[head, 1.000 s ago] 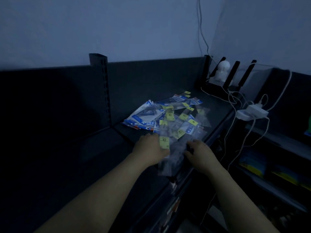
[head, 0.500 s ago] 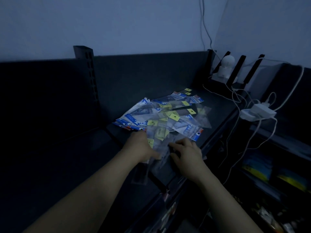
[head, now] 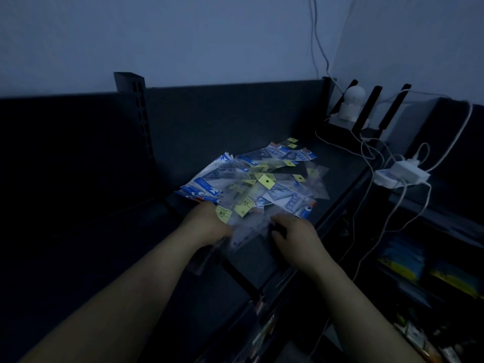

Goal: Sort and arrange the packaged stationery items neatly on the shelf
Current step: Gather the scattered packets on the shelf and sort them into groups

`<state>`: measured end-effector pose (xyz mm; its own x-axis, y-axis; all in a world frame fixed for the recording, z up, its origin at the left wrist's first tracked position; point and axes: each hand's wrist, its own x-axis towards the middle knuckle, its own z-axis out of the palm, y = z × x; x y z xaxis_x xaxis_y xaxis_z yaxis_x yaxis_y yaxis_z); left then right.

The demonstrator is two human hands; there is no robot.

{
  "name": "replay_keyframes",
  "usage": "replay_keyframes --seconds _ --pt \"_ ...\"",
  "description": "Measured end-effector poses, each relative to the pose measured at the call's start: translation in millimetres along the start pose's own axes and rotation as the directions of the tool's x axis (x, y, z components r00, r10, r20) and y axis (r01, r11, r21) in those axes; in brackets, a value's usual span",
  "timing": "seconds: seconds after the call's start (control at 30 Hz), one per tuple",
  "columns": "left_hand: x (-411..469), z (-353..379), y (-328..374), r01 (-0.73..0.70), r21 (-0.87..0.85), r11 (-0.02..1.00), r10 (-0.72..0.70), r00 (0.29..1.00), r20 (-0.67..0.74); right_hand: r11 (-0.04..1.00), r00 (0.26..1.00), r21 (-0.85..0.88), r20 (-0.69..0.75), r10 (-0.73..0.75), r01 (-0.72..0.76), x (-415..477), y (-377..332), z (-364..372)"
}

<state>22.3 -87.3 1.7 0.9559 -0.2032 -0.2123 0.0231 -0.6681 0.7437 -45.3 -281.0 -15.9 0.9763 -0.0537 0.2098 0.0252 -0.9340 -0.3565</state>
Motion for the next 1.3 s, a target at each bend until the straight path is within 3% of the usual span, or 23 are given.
replay_keyframes --seconds 0.1,0.2,0.3,0.4,0.57,0.83,1.0,1.13,1.3 --pt "-8.1 -3.3 2.6 0.008 0.097 0.995 -0.011 0.999 0.031 0.995 0.999 0.098 0.041 -0.011 0.007 -0.5 -12.1 1.1" --pt "-13.0 -3.7 5.3 -0.003 0.206 0.979 0.002 1.0 0.006 0.973 0.998 0.22 -0.005 0.067 -0.064 5.9 -11.4 -5.7" --pt "-16.1 -8.6 8.8 -0.005 0.238 0.971 0.008 1.0 -0.013 0.982 0.991 0.129 0.005 0.136 -0.135 12.9 -0.8 -12.7" --pt "-15.4 -16.0 7.1 0.014 0.198 0.98 -0.016 1.0 0.013 0.991 0.986 0.036 0.111 0.125 -0.13 14.5 2.6 -11.1" --pt "-13.4 -31.4 -3.8 0.024 -0.042 0.999 -0.02 0.996 0.082 0.991 0.989 0.046 0.079 0.122 -0.126 21.1 -2.7 -10.9" --pt "-18.9 -45.1 -16.4 0.117 -0.179 0.977 -0.08 0.977 0.198 0.994 0.978 0.108 0.205 -0.031 0.009 27.1 -19.5 -6.9" --pt "-15.0 -45.5 -20.8 0.094 -0.144 0.985 -0.084 0.994 0.072 0.979 0.987 0.203 0.156 -0.03 -0.003 38.7 -24.2 -13.6" --pt "-12.4 -47.9 -21.9 0.069 -0.028 0.997 -0.07 0.997 -0.04 0.984 0.989 0.169 0.146 0.021 -0.046 52.9 -23.6 -12.8" --pt "-9.9 -53.8 -23.9 0.082 0.061 0.995 -0.086 0.994 0.072 0.981 0.987 0.195 0.162 -0.007 -0.025 62.8 -25.9 -8.6"
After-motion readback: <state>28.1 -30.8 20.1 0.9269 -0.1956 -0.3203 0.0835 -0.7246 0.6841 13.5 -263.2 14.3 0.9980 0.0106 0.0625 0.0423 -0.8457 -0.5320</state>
